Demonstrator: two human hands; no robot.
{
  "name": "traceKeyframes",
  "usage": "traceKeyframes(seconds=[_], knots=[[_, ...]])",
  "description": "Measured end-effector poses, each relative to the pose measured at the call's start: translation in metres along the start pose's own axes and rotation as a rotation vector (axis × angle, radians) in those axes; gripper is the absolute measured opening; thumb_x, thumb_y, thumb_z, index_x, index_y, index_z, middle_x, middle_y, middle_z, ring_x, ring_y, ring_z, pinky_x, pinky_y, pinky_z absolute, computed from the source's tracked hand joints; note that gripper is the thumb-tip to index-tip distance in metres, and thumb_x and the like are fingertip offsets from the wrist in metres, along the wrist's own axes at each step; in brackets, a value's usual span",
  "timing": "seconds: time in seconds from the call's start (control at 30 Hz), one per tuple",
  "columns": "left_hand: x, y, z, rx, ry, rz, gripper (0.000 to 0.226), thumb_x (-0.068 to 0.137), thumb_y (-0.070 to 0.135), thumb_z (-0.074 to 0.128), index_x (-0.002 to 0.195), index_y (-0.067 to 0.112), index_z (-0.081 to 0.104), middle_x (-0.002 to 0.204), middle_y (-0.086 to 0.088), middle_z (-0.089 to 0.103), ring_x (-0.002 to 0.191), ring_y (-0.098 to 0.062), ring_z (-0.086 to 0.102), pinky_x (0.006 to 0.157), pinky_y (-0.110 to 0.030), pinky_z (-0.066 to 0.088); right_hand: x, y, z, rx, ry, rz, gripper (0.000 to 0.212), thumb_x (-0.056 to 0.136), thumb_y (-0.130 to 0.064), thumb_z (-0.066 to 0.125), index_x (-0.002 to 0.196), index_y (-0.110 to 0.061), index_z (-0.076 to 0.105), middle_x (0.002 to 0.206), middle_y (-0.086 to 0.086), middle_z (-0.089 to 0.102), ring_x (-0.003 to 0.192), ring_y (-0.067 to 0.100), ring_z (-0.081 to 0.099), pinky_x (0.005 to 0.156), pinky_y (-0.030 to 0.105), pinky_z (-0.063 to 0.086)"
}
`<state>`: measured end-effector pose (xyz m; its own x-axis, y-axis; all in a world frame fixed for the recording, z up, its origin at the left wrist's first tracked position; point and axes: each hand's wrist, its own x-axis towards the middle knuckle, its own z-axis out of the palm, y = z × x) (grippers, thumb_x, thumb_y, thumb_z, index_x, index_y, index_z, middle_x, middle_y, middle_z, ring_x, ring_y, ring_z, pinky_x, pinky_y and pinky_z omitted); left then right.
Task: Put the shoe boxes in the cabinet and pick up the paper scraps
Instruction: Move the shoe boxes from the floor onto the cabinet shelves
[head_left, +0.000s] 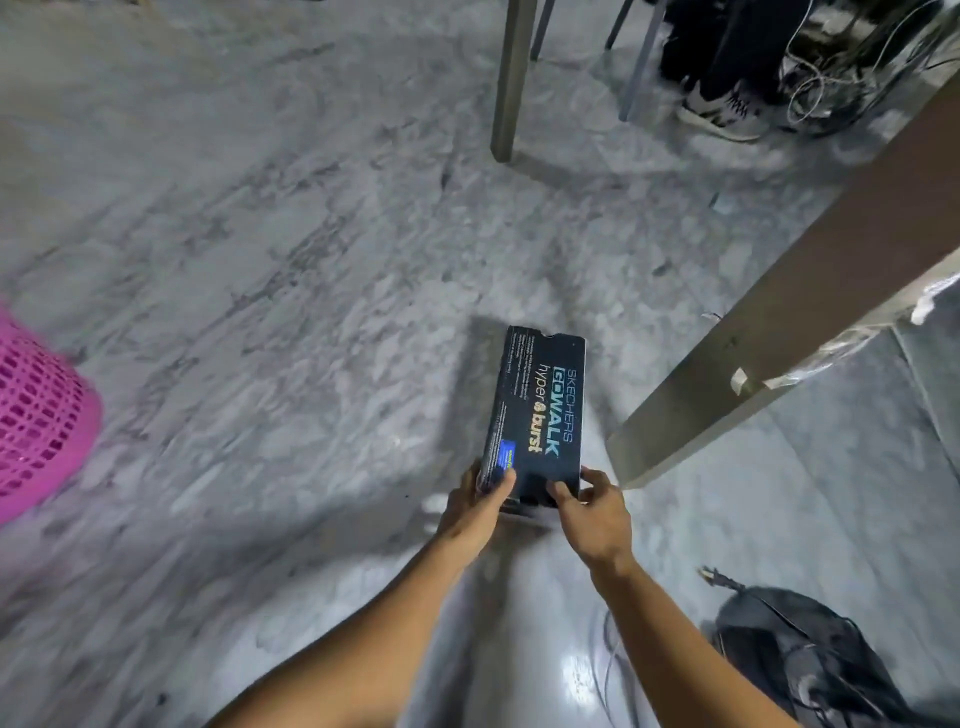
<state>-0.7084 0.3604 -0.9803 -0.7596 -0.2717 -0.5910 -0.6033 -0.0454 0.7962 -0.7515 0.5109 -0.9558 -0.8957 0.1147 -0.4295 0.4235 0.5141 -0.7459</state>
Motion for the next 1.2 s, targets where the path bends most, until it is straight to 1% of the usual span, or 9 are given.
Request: traceKeyframes(seconds=[0.1,0.23,0.37,0.5,0.67,0.77,0.87,1.03,1.2], knots=[[-0.007,-0.013,-0.009,-0.174,0.170,0.013,0.034,0.090,0.057,0.068,0.118,0.039,0.060,0.114,-0.013,0.061,0.081,-0.014,0.061,0.072,-0.029,0.049,-0.011,0.000,0.008,0.066,0.024,0.003,0.025,0.093,-0.030,0.071,0.110,-0.014,0.062,0.084,0.001,0.070,0.080,0.020,0.070,0.065,0.028,0.046],[-0.026,-0.020,-0.044,-0.438,0.139,-0.011,0.026,0.091,0.042,0.073,0.114,0.031,0.064,0.120,-0.013,0.071,0.103,-0.028,0.074,0.079,-0.035,0.061,-0.014,-0.018,0.019,0.201,-0.024,-0.050,0.024,0.090,-0.036,0.076,0.091,-0.014,0.068,0.087,-0.001,0.072,0.082,0.020,0.068,0.073,0.029,0.051],[-0.062,-0.025,-0.093,-0.536,0.163,0.008,0.025,0.091,0.038,0.073,0.114,0.030,0.068,0.119,-0.010,0.074,0.106,-0.033,0.075,0.084,-0.038,0.063,-0.007,-0.073,0.034,0.364,-0.197,-0.016,0.069,0.080,-0.066,0.072,0.129,-0.025,0.045,0.106,0.000,0.065,0.091,0.015,0.063,0.079,0.034,0.048],[-0.108,-0.024,-0.143,-0.531,0.181,0.119,0.028,0.092,0.034,0.070,0.120,0.030,0.067,0.117,-0.007,0.076,0.102,-0.032,0.076,0.088,-0.042,0.061,-0.017,-0.140,0.055,0.443,-0.400,-0.065,0.074,0.092,-0.058,0.065,0.148,-0.034,0.023,0.113,0.000,0.071,0.098,0.020,0.068,0.071,0.037,0.048],[-0.164,-0.009,-0.212,-0.436,0.241,0.275,0.060,0.070,0.055,0.075,0.128,0.043,0.062,0.126,-0.004,0.072,0.105,-0.020,0.072,0.103,-0.051,0.052,-0.070,-0.207,0.088,0.483,-0.523,-0.309,0.055,0.100,-0.037,0.062,0.146,-0.027,0.033,0.085,-0.010,0.079,0.065,0.001,0.073,0.064,0.032,0.048],[-0.194,0.011,-0.263,-0.461,0.306,0.364,0.067,0.074,0.055,0.071,0.137,0.041,0.058,0.136,-0.004,0.067,0.123,-0.024,0.066,0.107,-0.054,0.048,-0.117,-0.239,0.112,0.537,-0.665,-0.443,0.054,0.100,-0.031,0.062,0.147,-0.022,0.039,0.090,-0.013,0.081,0.083,0.004,0.076,0.066,0.027,0.056],[-0.233,0.033,-0.316,-0.505,0.375,0.447,0.060,0.085,0.055,0.072,0.142,0.040,0.055,0.145,-0.003,0.061,0.127,-0.018,0.064,0.108,-0.045,0.049,-0.184,-0.269,0.128,0.525,-0.811,-0.555,0.091,0.076,-0.054,0.083,0.148,-0.018,0.042,0.114,0.007,0.078,0.109,0.030,0.073,0.093,0.047,0.058],[-0.318,0.067,-0.385,-0.459,0.472,0.657,0.080,0.075,0.065,0.071,0.148,0.046,0.045,0.141,0.014,0.064,0.126,-0.013,0.064,0.105,-0.044,0.050,-0.288,-0.305,0.151,0.508,-1.035,-0.699,0.098,0.063,-0.061,0.088,0.143,-0.021,0.050,0.120,0.029,0.069,0.104,0.038,0.069,0.100,0.067,0.051],[-0.407,0.066,-0.436,-0.442,0.588,0.818,0.081,0.078,0.051,0.079,0.148,0.023,0.049,0.137,-0.011,0.067,0.127,-0.036,0.064,0.104,-0.055,0.051,-0.389,-0.334,0.170,0.491,-1.171,-0.836,0.085,0.074,-0.049,0.084,0.145,-0.019,0.047,0.127,0.019,0.070,0.109,0.037,0.071,0.090,0.050,0.060]])
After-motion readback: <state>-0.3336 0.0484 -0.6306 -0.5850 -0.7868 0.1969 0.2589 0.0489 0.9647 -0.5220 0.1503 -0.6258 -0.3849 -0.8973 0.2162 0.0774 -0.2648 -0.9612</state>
